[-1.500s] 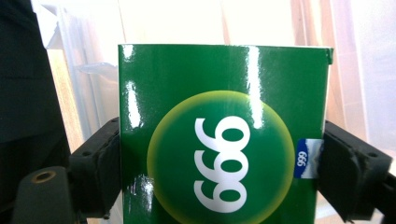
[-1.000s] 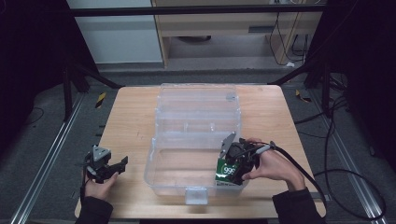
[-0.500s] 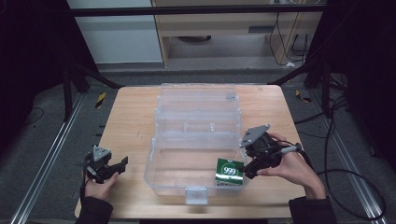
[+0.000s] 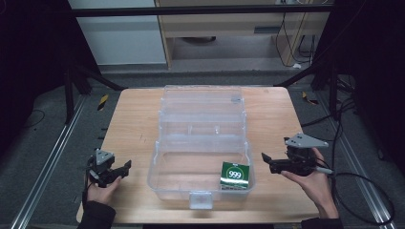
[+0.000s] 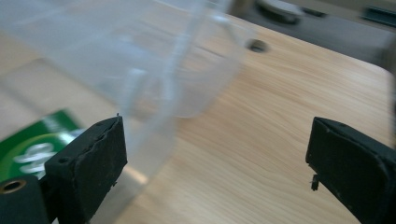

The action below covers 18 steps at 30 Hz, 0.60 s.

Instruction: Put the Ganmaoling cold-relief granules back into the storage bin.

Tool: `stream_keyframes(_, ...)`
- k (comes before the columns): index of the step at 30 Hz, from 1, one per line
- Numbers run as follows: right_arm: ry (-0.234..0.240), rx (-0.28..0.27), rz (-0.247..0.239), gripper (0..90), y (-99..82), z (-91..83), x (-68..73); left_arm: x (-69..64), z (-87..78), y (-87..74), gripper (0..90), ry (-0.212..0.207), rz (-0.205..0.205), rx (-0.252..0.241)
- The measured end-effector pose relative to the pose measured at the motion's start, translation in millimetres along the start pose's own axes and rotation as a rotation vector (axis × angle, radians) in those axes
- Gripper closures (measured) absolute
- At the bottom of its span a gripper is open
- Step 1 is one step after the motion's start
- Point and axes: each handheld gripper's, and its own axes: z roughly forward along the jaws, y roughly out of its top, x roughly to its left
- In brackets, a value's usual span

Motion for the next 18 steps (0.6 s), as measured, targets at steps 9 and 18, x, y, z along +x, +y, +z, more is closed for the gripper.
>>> stream_keyframes(9, -0.149, -0.017, 0.184, 4.8, -45.6, 13.3, -27.9, 0.0, 0.1, -0.1, 31.1, -0.003, 0.002, 0.000)
stream_keyframes(18, -0.208, 0.022, 0.243, 4.5, -73.0, 22.4, -41.7, 0.5, 0.8, -0.7, 31.1, -0.004, 0.005, 0.001)
